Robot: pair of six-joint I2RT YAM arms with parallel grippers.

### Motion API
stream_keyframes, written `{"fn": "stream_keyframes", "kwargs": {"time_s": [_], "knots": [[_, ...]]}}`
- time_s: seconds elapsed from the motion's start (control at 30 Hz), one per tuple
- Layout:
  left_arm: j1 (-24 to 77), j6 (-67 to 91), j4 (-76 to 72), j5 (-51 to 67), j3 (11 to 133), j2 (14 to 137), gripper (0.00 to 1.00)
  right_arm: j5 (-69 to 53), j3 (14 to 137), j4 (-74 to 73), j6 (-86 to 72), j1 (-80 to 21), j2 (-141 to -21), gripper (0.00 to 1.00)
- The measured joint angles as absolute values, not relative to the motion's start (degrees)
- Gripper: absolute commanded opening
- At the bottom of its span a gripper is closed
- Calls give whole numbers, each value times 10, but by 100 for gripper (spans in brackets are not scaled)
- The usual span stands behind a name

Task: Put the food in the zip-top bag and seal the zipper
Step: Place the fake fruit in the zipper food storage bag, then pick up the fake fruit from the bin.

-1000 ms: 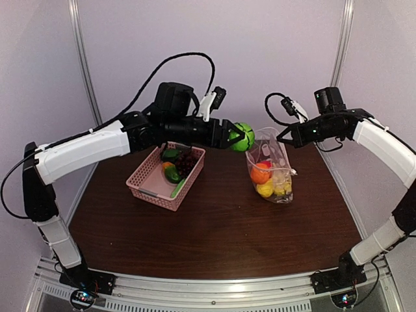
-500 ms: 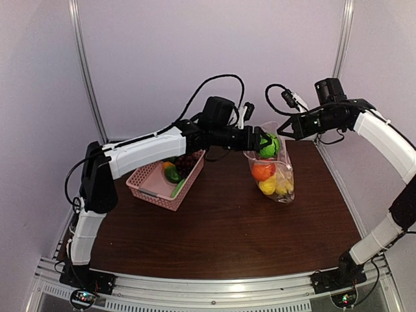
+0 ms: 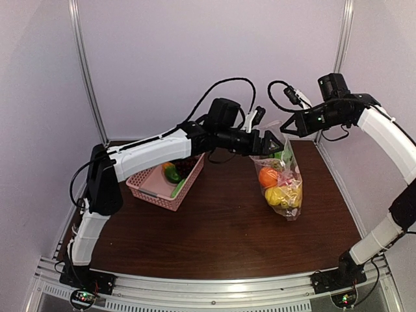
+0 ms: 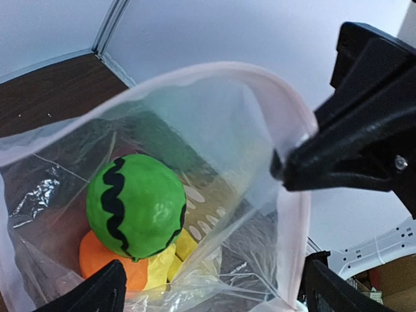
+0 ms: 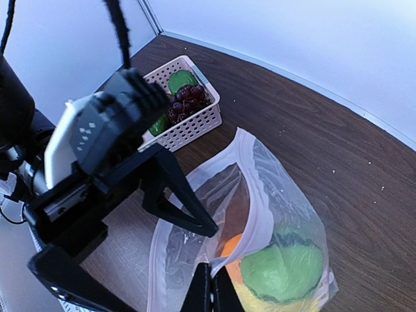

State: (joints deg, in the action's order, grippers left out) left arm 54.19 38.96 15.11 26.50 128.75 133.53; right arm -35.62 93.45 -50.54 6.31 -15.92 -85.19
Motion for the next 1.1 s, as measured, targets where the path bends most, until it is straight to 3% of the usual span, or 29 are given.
{"fn": "stream_keyframes", "kwargs": {"time_s": [0.27,0.5,0.7,0.97,1.1], "knots": [[525,337,130,266,1118,1132,98,-344,983,-518,92,-80,-845,0],[458,300,175,176,1051,990,93,-317,990,-515,116,-23,-845,0],[369,288,265,57,956,1019,86,-328,895,-465,111,-31,-825,0],[356,269,386,-45,942,1130,75,-353,787,-420,105,-61,-815,0],[349,272,406,-74,944,1148,77,-359,771,-401,101,-61,-798,0]]}}
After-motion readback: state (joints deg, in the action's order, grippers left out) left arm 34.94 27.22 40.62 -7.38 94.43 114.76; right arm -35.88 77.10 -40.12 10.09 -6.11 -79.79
